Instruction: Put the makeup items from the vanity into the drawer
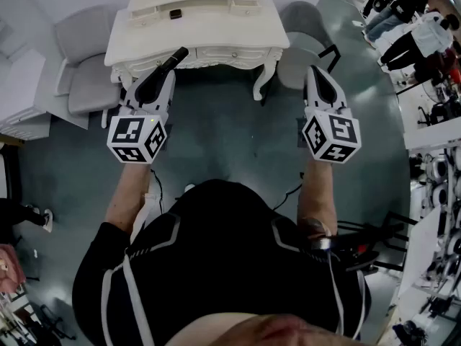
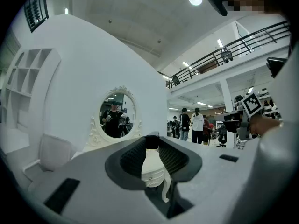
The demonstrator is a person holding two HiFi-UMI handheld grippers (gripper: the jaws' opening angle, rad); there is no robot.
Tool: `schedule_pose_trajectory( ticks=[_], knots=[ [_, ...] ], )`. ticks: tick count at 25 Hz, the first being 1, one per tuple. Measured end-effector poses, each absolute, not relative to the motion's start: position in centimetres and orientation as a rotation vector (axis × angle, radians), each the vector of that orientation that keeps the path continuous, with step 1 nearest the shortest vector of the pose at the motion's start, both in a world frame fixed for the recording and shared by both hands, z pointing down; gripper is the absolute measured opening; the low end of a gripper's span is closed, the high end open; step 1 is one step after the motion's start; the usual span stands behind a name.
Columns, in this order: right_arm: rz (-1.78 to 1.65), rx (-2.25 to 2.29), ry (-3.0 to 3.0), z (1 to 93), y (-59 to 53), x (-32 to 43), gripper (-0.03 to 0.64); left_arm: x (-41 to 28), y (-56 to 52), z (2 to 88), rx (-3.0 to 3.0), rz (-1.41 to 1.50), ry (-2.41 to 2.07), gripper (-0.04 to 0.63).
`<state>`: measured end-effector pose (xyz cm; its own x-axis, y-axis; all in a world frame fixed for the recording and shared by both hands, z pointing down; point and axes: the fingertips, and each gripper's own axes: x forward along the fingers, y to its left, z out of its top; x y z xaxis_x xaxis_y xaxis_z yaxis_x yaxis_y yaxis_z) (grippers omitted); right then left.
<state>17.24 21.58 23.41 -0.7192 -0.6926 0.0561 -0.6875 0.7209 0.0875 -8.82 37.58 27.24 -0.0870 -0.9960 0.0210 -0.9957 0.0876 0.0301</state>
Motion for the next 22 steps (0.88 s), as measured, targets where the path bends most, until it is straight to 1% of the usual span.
schedule_pose_trajectory(
  ticks=[11, 22],
  knots=[
    [-0.105, 1.132, -2.858, 23.0, 23.0, 16.0, 0.005, -9.8, 38.6, 27.3, 2.107, -0.028, -2.283, 0.091],
    [-0.108, 1.143, -2.814, 24.2, 25.6, 11.8, 0.005, -13.6, 39.9, 28.4, 2.166, -0.036, -2.22, 0.091]
  ],
)
